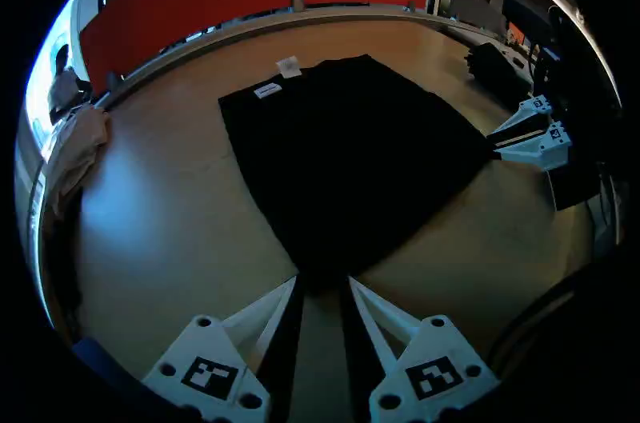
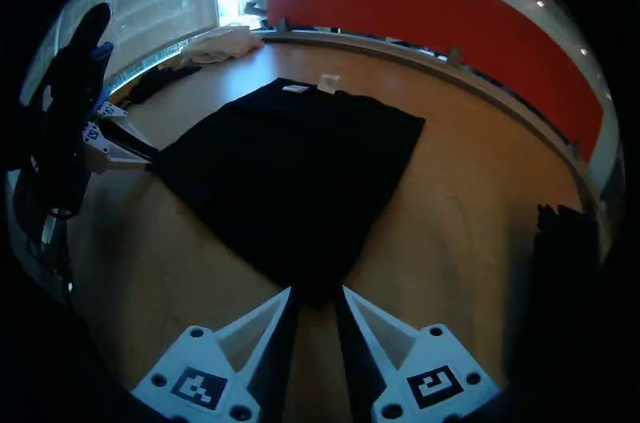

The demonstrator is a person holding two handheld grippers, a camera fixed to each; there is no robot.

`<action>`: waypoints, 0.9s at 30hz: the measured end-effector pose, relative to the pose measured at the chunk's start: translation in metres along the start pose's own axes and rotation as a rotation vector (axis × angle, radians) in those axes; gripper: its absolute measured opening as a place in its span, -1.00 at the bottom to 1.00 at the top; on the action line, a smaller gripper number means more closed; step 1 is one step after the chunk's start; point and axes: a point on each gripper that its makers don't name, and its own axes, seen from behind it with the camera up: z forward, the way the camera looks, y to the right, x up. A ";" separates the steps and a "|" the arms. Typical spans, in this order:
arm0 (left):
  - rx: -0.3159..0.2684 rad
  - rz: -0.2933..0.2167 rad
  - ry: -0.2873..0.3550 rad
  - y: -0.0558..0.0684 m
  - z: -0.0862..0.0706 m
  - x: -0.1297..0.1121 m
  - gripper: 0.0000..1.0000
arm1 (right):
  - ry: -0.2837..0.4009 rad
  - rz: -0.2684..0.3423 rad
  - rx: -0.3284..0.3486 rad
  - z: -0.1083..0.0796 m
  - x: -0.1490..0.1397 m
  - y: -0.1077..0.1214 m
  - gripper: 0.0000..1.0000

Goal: Fold towel

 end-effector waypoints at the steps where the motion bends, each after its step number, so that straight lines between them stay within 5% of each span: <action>1: 0.000 0.003 0.000 0.001 0.000 0.000 -0.52 | -0.002 -0.001 0.001 0.000 0.000 0.000 -0.43; 5: 0.003 0.011 0.003 0.004 0.000 0.000 -0.72 | -0.012 -0.001 0.002 -0.001 0.000 -0.001 -0.60; 18: -0.006 -0.026 -0.003 0.006 -0.005 -0.001 -0.77 | -0.025 -0.002 0.005 -0.012 0.002 -0.001 -0.66; 27: -0.001 -0.050 0.021 0.006 -0.026 0.011 -0.77 | -0.005 0.003 0.008 -0.032 0.019 -0.004 -0.66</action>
